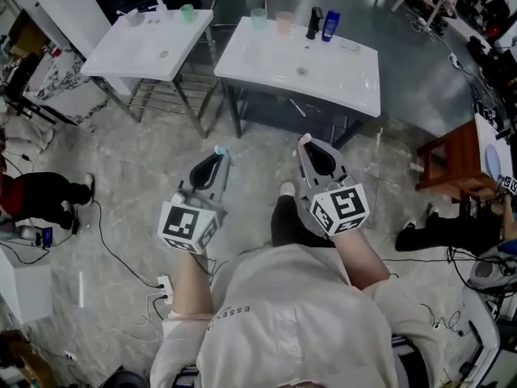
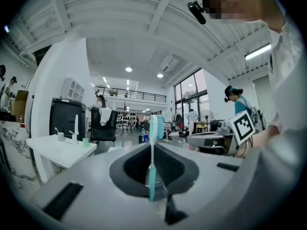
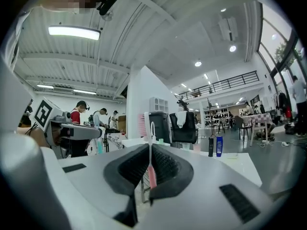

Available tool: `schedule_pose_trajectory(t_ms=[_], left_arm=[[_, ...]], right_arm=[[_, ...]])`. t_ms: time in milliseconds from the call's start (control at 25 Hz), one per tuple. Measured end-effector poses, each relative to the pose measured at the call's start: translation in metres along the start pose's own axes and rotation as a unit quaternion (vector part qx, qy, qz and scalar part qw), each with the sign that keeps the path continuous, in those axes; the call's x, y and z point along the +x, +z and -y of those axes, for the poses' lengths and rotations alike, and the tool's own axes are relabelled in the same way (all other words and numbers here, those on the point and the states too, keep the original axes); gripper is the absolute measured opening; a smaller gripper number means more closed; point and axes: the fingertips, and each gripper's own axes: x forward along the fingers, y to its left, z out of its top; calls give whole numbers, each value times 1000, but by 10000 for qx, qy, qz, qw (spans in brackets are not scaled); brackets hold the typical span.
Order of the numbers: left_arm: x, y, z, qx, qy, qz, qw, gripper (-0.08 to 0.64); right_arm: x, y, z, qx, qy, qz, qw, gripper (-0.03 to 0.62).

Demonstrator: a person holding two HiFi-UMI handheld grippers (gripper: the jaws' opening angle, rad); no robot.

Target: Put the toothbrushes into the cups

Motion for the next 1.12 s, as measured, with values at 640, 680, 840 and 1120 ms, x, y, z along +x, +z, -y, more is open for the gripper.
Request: schedule_pose_trajectory(t_ms=[640,680,840,1120], left_arm=[[204,21,-91,130,433,-105,9989,18],[219,21,-97,120,444,-112,9989,18],[269,25,-117,121,551,-104,9984,18],[327,20,-144,46,560,-164,9983,18]], right_arm=[[170,16,159,199,428,74,9989,29],[181,17,173,219,422,79,9988,29],[219,18,217,240,435,67,9987,29],[265,13,259,249,447,10,9987,29]])
